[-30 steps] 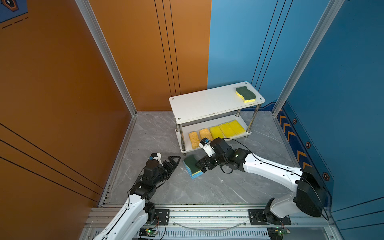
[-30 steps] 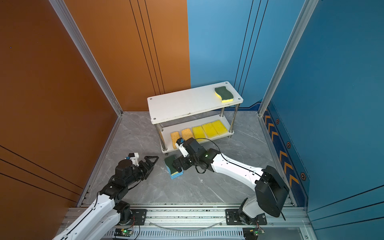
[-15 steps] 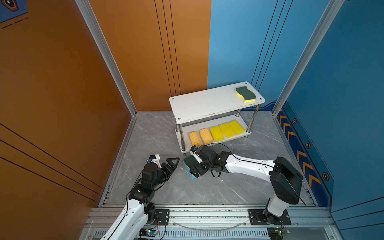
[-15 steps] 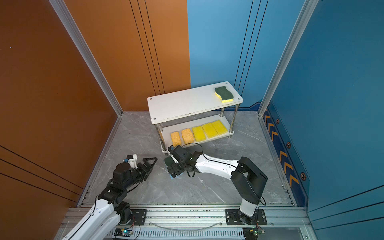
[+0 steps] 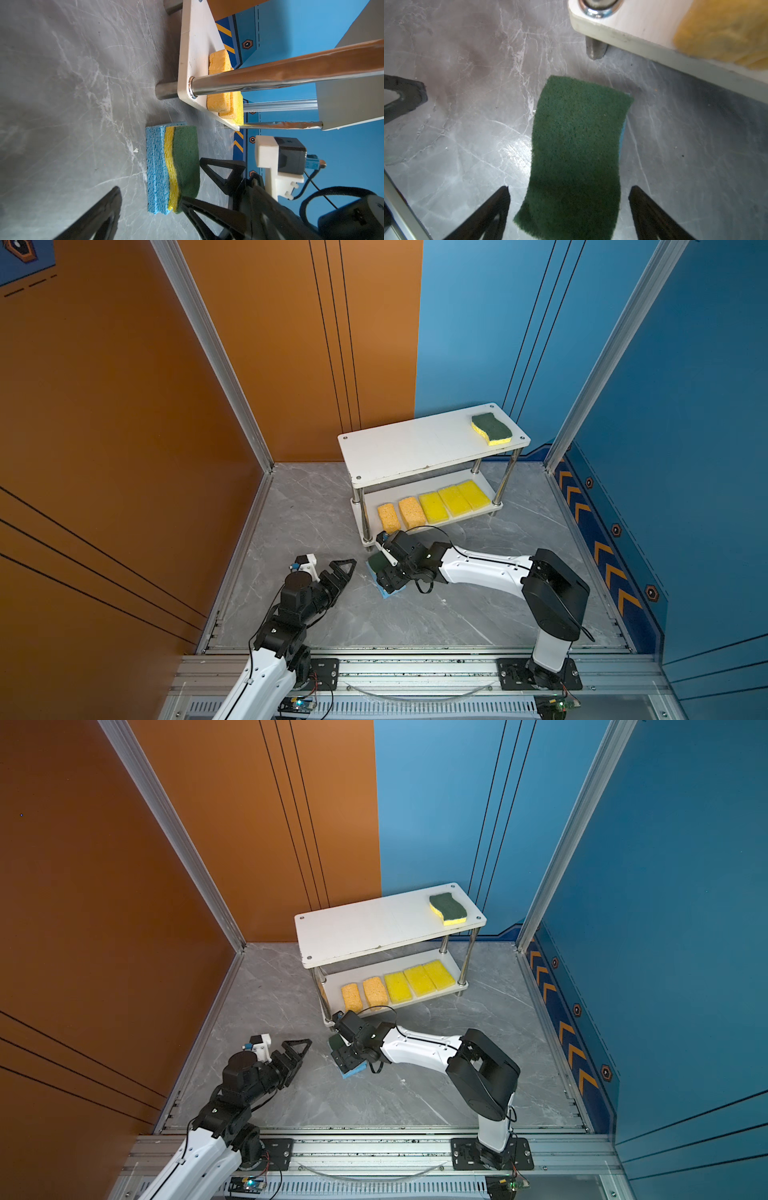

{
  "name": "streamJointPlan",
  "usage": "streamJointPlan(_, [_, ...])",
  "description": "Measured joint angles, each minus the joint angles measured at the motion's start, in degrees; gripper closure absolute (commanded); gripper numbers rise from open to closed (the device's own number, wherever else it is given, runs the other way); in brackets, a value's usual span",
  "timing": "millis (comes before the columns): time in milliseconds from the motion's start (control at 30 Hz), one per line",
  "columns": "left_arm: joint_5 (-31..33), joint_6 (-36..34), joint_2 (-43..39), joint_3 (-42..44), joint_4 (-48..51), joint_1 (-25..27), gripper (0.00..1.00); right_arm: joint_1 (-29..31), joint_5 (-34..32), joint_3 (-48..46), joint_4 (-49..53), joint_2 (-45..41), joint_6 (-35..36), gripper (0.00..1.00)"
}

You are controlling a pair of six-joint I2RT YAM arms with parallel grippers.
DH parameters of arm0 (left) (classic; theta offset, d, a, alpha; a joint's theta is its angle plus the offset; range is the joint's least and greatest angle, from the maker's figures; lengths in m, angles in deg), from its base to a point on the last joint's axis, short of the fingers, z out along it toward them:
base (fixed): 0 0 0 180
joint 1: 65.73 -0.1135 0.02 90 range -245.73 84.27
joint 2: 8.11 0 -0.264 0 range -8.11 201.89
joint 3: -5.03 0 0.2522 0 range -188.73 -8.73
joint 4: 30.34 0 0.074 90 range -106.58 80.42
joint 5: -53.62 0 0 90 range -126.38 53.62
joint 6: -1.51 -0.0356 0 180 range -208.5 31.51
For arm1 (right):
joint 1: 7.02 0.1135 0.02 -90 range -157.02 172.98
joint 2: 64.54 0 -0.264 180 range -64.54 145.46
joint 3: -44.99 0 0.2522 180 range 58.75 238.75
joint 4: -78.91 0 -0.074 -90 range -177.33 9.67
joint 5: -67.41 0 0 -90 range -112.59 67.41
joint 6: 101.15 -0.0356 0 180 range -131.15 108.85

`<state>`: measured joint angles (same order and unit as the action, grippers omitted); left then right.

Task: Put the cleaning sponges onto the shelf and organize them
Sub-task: 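Lower the right gripper over the top green scrub sponge and close it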

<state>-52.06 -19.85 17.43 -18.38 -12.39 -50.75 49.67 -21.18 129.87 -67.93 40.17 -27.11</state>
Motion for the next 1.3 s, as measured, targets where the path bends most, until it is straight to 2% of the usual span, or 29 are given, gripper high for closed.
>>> streamJointPlan(633, [0.0, 0.2, -0.4, 0.7, 0.2, -0.1, 0.02, 0.0, -0.2, 2.1, 1.2, 3.2, 0.0, 0.24])
streamJointPlan(900, [0.0, 0.3, -0.4, 1.1, 0.3, -0.2, 0.02, 0.0, -0.2, 2.8, 1.9, 3.7, 0.0, 0.37])
streamJointPlan(1300, [0.0, 0.4, -0.3, 1.3, 0.3, -0.4, 0.03, -0.2, 0.0, 3.4, 2.6, 4.0, 0.0, 0.48])
